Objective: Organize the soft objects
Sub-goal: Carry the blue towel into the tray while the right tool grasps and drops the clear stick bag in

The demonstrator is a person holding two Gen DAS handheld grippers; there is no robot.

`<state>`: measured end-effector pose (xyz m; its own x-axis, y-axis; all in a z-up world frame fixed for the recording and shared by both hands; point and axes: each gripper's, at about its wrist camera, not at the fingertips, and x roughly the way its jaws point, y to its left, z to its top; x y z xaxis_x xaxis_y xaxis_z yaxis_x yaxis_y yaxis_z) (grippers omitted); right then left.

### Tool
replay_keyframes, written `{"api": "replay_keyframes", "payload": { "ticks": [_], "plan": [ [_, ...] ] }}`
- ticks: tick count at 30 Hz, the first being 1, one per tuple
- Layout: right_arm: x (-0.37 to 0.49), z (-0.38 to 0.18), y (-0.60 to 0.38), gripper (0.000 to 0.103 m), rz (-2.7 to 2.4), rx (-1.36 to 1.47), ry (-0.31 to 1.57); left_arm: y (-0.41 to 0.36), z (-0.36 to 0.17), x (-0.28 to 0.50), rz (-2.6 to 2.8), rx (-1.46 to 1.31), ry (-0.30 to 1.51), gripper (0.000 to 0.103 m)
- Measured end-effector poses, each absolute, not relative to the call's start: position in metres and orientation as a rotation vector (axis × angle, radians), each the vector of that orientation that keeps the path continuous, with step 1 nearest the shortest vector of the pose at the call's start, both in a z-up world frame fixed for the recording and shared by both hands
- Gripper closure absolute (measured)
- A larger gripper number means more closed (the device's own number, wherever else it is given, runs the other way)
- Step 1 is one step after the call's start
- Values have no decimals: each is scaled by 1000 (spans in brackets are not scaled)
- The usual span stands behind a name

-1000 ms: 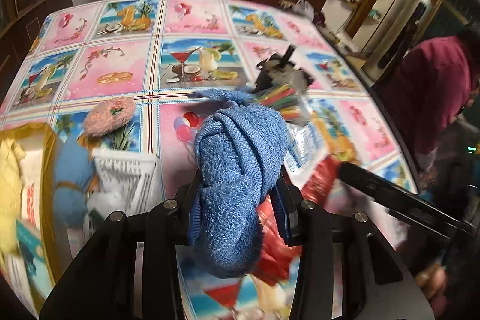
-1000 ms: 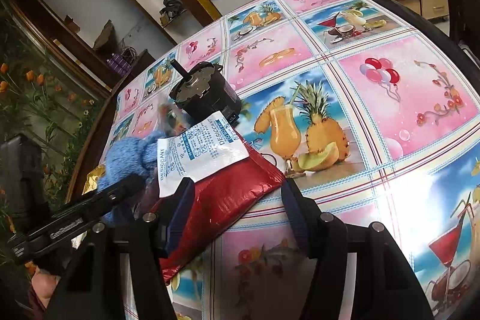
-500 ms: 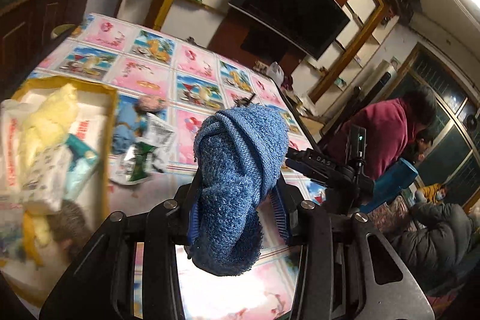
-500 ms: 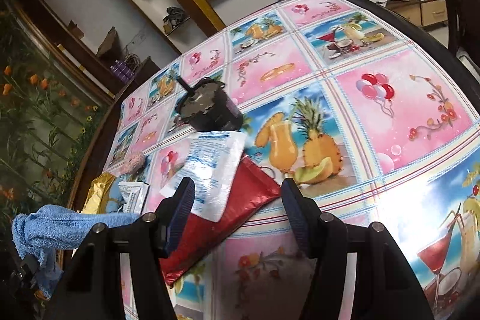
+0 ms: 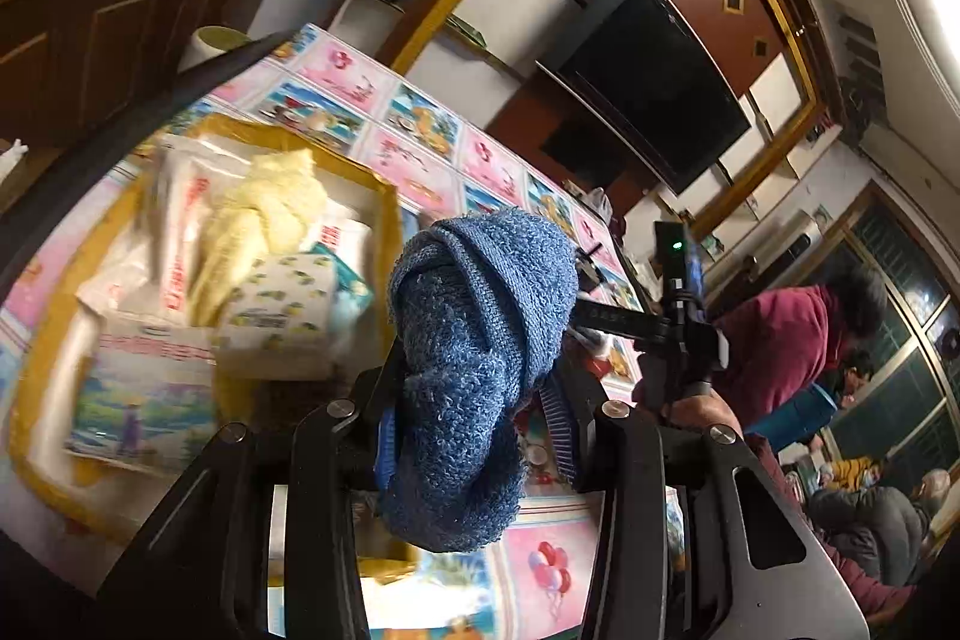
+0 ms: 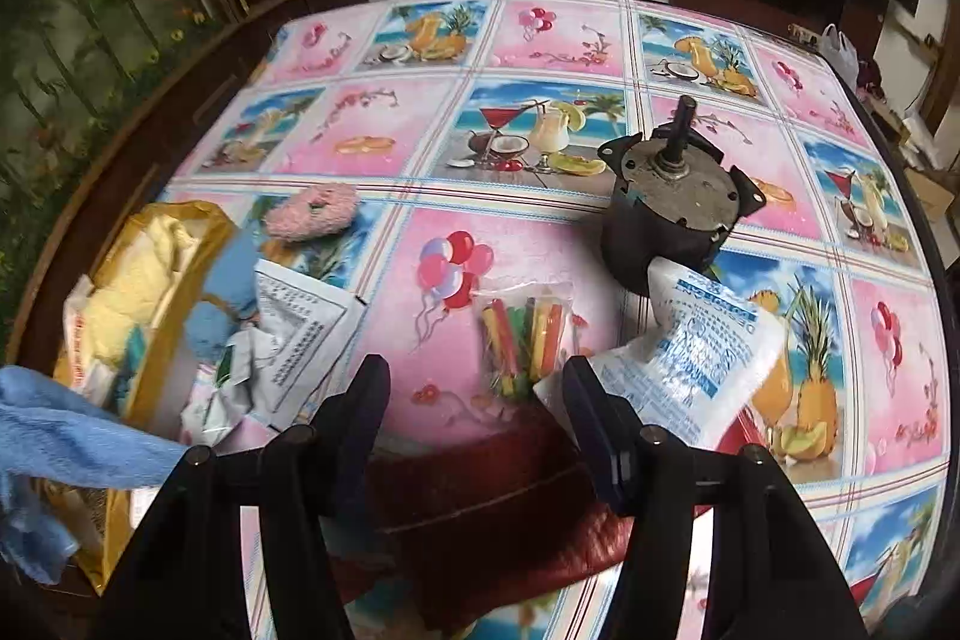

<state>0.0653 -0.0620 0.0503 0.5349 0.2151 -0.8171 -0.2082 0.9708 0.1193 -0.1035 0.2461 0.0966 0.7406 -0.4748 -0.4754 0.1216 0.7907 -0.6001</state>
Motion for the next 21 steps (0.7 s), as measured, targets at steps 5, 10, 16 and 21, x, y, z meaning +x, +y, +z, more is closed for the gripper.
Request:
{"api": "replay_keyframes", "payload": {
  "ticks": [5, 10, 16, 21],
  "plan": [
    [89, 29, -43, 45, 177, -107, 1022, 274, 105, -117, -255, -562, 609, 64],
    [90, 26, -40, 85, 169, -110, 1033, 292, 101, -122, -83, -493, 621, 58],
    [73, 42, -42, 92, 231, -26, 982, 304, 87, -123, 62, -465, 674, 57],
    [46, 82, -26, 92, 338, 26, 885, 305, 95, -134, 104, -414, 602, 39]
  ]
}}
